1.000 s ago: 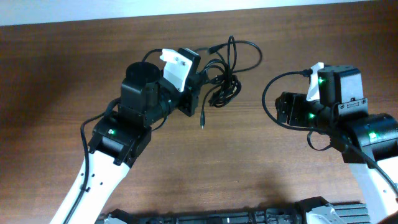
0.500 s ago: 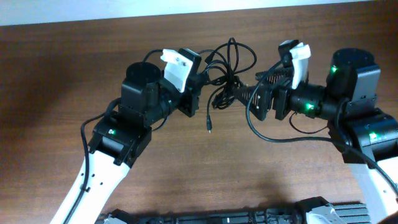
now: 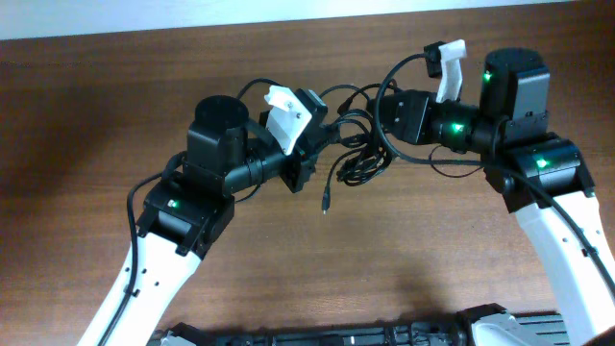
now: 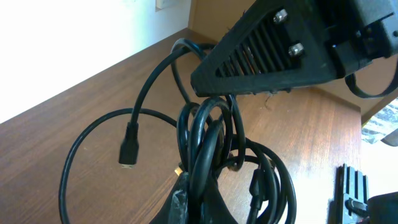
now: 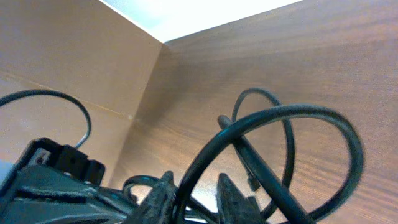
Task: Untangle cables
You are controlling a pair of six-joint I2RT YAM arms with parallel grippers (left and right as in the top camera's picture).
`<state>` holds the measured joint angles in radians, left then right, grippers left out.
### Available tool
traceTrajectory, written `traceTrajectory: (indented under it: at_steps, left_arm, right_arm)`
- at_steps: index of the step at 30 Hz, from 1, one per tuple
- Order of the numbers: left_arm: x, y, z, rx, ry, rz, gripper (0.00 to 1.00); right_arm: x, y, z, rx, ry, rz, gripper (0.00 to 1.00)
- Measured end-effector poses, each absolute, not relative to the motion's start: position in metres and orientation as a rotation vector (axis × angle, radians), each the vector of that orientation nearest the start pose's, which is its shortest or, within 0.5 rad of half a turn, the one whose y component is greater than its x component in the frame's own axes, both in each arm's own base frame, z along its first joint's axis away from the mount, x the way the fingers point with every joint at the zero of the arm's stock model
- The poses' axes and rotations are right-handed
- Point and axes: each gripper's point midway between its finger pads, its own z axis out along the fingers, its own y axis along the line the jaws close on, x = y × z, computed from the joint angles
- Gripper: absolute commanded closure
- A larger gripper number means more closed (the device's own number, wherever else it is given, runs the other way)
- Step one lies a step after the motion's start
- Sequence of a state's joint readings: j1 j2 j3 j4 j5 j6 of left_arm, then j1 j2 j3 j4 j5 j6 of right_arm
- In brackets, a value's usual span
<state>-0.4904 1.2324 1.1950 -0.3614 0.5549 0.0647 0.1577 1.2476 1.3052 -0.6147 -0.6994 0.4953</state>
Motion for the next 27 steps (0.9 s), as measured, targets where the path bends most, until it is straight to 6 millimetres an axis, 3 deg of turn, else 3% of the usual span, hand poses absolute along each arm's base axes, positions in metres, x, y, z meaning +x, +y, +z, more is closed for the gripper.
traceTrajectory:
  at_steps: [8, 11, 12, 15, 17, 18, 19, 20, 21, 22, 27]
  left_arm:
    - [0.292, -0.259, 0.323, 0.926, 1.791, -0.806, 1.00]
    - [0.291, -0.257, 0.316, 0.958, 1.803, -0.776, 1.00]
    - [0.292, -0.254, 0.312, 0.958, 1.820, -0.751, 1.00]
    - [0.296, -0.247, 0.303, 0.943, 1.864, -0.689, 1.00]
    - [0.298, -0.246, 0.303, 0.937, 1.868, -0.677, 1.00]
    - [0.298, -0.246, 0.302, 0.936, 1.868, -0.675, 1.00]
    - [0.298, -0.246, 0.302, 0.936, 1.868, -0.674, 1.00]
    - [0.298, -0.245, 0.302, 0.934, 1.872, -0.671, 1.00]
    - [0.298, -0.244, 0.300, 0.933, 1.880, -0.667, 1.00]
    - [0.298, -0.244, 0.300, 0.934, 1.883, -0.669, 1.00]
    - [0.299, -0.248, 0.308, 0.917, 1.853, -0.696, 1.00]
  right_arm:
    - [0.333, 0.153, 0.334, -0.036, 2.161, 1.082, 0.96]
    - [0.334, 0.111, 0.356, 0.061, 2.072, 1.004, 0.96]
    - [0.326, 0.083, 0.375, 0.128, 1.998, 0.955, 0.96]
    - [0.313, 0.047, 0.396, 0.211, 1.910, 0.908, 0.96]
    - [0.307, 0.034, 0.399, 0.250, 1.894, 0.900, 0.96]
    - [0.306, 0.031, 0.398, 0.267, 1.898, 0.904, 0.73]
    - [0.305, 0.028, 0.395, 0.282, 1.906, 0.907, 0.41]
    - [0.304, 0.026, 0.390, 0.299, 1.922, 0.903, 0.18]
    - [0.304, 0.024, 0.387, 0.304, 1.933, 0.897, 0.07]
    - [0.304, 0.024, 0.382, 0.314, 1.953, 0.900, 0.01]
    - [0.302, 0.025, 0.347, 0.407, 2.088, 0.942, 0.01]
